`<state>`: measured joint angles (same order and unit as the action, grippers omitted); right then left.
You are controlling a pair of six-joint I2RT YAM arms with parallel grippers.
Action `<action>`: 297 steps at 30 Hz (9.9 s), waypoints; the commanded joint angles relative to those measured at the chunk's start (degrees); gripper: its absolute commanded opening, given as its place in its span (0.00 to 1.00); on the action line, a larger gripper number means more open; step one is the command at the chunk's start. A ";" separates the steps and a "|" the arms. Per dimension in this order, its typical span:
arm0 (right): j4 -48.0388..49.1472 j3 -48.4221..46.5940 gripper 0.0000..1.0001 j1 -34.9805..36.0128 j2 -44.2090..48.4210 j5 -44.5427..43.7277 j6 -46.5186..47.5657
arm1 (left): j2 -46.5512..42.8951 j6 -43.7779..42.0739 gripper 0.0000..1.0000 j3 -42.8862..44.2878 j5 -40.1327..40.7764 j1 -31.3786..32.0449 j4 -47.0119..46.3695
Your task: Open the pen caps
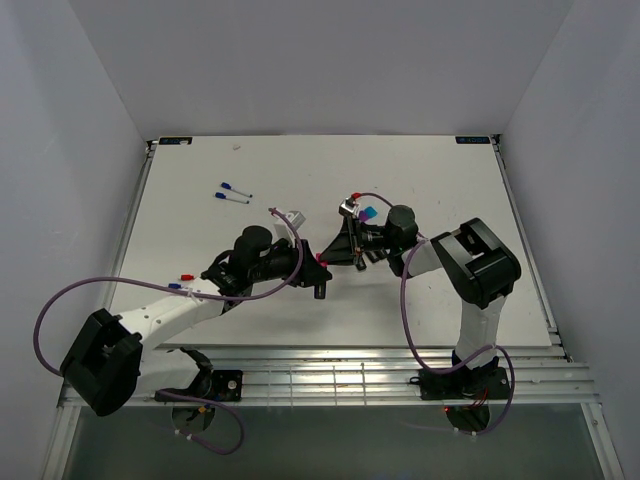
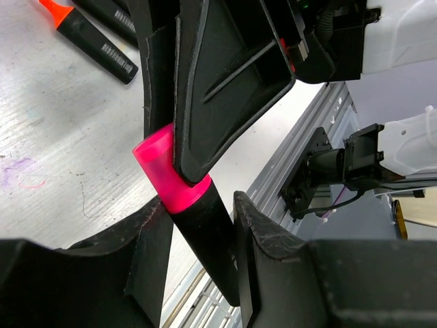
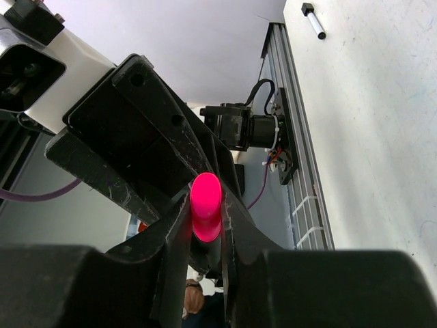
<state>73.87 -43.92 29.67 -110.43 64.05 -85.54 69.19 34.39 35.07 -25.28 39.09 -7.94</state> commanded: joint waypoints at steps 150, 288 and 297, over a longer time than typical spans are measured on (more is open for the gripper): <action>-94.61 -51.61 0.46 -3.22 -15.25 -45.51 79.91 | 34.08 25.20 0.38 9.67 20.27 3.80 -11.13; -78.26 -16.99 1.00 5.31 22.45 -62.31 75.61 | 60.99 5.42 0.00 78.94 28.88 -36.63 33.70; -76.86 -20.85 0.90 5.40 19.03 -44.56 73.42 | 34.63 4.89 0.00 46.21 29.06 -23.03 19.21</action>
<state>-5.58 -62.02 35.16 -90.41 11.14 -10.59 115.46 39.88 90.67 4.89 9.61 19.22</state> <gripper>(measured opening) 0.903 0.251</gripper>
